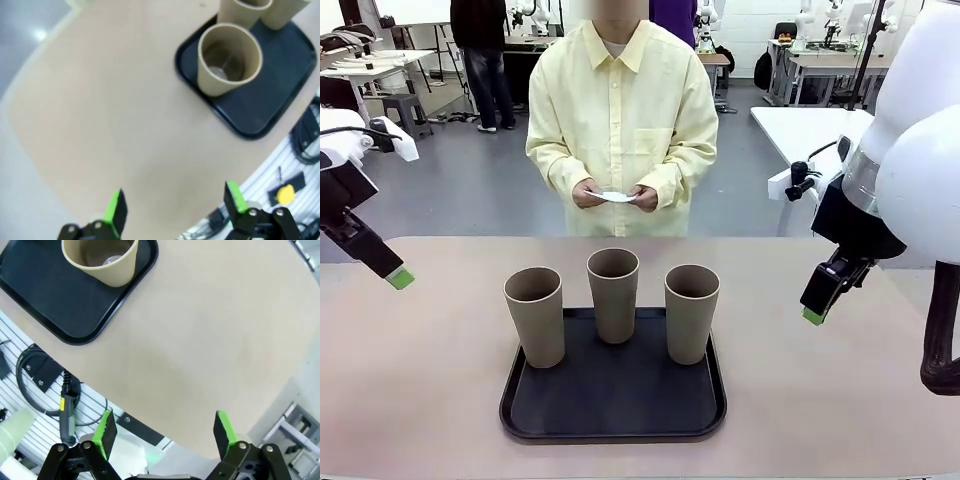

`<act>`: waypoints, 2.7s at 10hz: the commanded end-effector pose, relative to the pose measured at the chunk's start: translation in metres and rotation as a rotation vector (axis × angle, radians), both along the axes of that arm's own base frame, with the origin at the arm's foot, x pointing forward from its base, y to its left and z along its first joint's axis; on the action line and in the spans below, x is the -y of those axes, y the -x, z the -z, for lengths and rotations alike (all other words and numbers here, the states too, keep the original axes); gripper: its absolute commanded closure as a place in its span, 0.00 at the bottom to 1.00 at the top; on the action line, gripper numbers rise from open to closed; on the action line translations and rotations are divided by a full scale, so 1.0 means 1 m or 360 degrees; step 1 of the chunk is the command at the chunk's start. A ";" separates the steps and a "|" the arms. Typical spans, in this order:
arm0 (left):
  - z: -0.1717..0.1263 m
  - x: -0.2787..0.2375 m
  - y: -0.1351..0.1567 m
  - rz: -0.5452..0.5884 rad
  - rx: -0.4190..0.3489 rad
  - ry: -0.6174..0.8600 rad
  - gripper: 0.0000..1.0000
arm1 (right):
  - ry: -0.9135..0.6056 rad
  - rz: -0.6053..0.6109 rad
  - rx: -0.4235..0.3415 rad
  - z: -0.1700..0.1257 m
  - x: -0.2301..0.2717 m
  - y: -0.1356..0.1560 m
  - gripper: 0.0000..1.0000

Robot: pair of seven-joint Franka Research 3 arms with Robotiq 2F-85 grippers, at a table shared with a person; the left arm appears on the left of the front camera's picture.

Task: Place coasters on the table and set cups on them.
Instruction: Pick up one Reusable plastic cup and place it on a coaster set by the human.

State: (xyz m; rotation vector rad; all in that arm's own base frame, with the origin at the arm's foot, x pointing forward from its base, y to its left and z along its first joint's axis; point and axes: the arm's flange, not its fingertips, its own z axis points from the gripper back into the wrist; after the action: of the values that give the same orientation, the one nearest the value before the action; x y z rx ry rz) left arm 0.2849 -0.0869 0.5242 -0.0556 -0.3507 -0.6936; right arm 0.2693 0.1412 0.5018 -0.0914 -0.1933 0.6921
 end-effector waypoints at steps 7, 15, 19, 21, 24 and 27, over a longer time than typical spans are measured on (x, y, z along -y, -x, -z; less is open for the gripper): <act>0.033 -0.139 -0.035 -0.0213 -0.0358 0.1592 0.00 | -0.1718 0.0374 -0.0345 0.039 0.204 0.001 0.00; 0.060 -0.185 0.003 -0.0560 -0.0575 0.1640 0.00 | -0.1930 0.0505 -0.0435 0.099 0.284 0.054 0.00; 0.058 -0.197 -0.005 -0.0553 -0.0580 0.1606 0.00 | -0.1944 0.0544 -0.0443 0.084 0.312 0.037 0.00; 0.058 -0.197 -0.005 -0.0553 -0.0580 0.1606 0.00 | -0.1944 0.0544 -0.0443 0.084 0.312 0.037 0.00; 0.058 -0.197 -0.005 -0.0553 -0.0580 0.1606 0.00 | -0.1944 0.0544 -0.0443 0.084 0.312 0.037 0.00; 0.058 -0.197 -0.005 -0.0553 -0.0580 0.1606 0.00 | -0.1944 0.0544 -0.0443 0.084 0.312 0.037 0.00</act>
State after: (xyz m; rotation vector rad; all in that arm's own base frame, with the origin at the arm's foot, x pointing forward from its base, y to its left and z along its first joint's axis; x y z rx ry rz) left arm 0.2899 0.1099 0.4654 -1.0286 -0.3077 -0.0931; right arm 0.2305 -0.1703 0.4164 1.0909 -0.2763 0.1516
